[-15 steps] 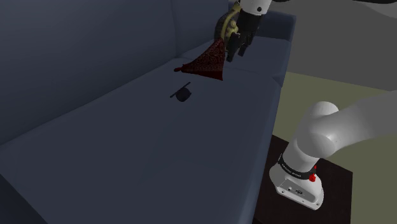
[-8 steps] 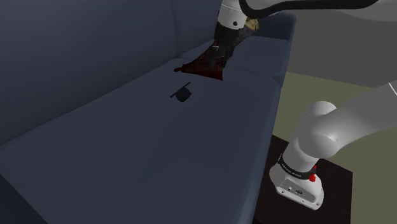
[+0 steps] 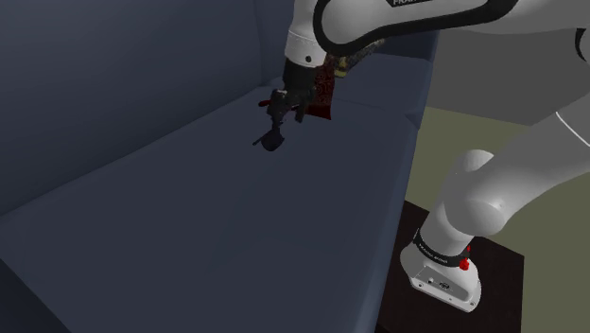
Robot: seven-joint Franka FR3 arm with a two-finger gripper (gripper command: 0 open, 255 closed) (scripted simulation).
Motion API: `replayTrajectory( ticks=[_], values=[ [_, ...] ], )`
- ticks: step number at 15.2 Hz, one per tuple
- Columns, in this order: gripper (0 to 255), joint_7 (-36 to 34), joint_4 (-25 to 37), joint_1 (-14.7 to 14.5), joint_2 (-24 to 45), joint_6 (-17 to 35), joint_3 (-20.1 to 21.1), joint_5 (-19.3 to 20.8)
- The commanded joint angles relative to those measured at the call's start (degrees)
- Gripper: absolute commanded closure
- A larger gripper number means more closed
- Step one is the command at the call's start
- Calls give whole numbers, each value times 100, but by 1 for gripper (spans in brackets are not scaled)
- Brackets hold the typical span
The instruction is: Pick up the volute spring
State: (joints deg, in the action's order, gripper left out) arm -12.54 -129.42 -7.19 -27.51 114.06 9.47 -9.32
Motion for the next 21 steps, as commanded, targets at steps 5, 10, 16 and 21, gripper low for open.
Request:
replayTrajectory(
  ticks=[5,10,16,21],
  values=[
    [0,-79,-199,-67,294,509,128,-114],
    [0,-53,-440,-78,334,791,147,-138],
    [255,-47,-450,-77,320,785,142,-139],
    [255,-61,-374,-75,321,711,141,-131]
  ],
)
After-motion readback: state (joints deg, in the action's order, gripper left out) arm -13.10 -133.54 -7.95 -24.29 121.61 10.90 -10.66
